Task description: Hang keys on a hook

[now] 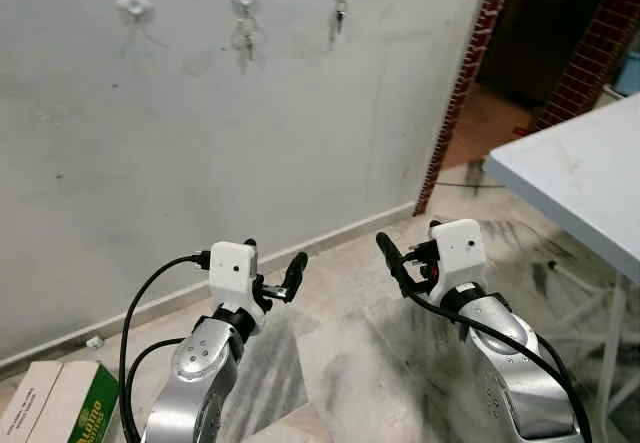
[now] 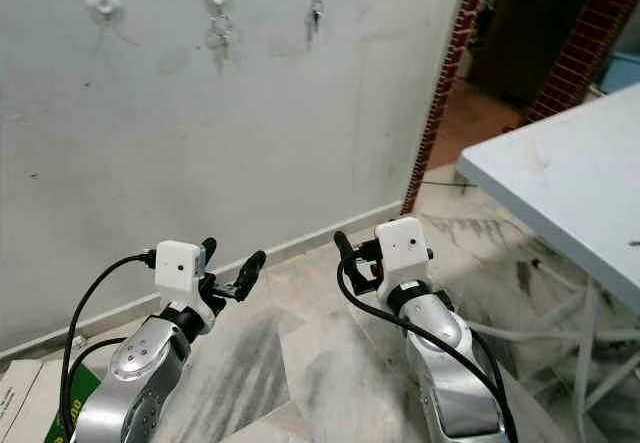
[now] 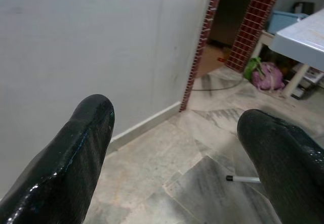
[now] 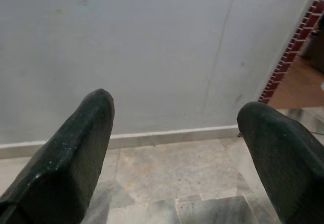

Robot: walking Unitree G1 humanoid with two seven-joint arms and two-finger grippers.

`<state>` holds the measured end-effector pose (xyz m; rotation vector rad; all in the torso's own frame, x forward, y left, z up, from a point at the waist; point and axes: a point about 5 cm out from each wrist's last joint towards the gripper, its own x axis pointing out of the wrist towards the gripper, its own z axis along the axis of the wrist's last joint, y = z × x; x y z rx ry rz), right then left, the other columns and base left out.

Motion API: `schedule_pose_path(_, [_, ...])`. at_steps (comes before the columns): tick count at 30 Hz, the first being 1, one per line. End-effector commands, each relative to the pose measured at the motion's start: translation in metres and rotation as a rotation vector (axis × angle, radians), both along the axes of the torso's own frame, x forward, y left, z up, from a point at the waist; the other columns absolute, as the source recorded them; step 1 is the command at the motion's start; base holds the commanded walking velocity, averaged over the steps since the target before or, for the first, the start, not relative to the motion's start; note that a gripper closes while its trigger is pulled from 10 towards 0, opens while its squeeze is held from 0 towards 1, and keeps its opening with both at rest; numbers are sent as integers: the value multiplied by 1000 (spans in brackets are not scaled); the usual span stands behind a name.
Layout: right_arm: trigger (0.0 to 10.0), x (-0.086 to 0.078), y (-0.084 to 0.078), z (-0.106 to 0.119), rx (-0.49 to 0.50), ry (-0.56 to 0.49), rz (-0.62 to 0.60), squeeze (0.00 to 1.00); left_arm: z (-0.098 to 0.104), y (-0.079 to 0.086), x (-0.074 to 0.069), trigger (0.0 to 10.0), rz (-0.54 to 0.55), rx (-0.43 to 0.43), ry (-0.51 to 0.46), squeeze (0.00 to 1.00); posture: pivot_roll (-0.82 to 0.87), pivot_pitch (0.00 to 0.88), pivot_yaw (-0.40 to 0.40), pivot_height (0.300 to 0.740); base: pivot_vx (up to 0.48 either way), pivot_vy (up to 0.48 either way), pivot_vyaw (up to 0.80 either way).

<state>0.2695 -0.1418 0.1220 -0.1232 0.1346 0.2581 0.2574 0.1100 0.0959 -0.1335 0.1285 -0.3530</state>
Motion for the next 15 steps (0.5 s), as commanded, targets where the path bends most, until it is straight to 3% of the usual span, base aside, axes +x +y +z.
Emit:
schedule_pose_path(1, [10000, 1, 0, 6, -1, -19, -3, 0, -1, 1, 2, 10000, -8, 4, 9, 0, -52, 0, 28, 740, 0, 0, -781])
schedule_pose_path(15, [10000, 0, -1, 7, -1, -23, -15, 0, 0, -1, 3, 10000, -34, -8, 10, 0, -59, 0, 38, 740, 0, 0, -785])
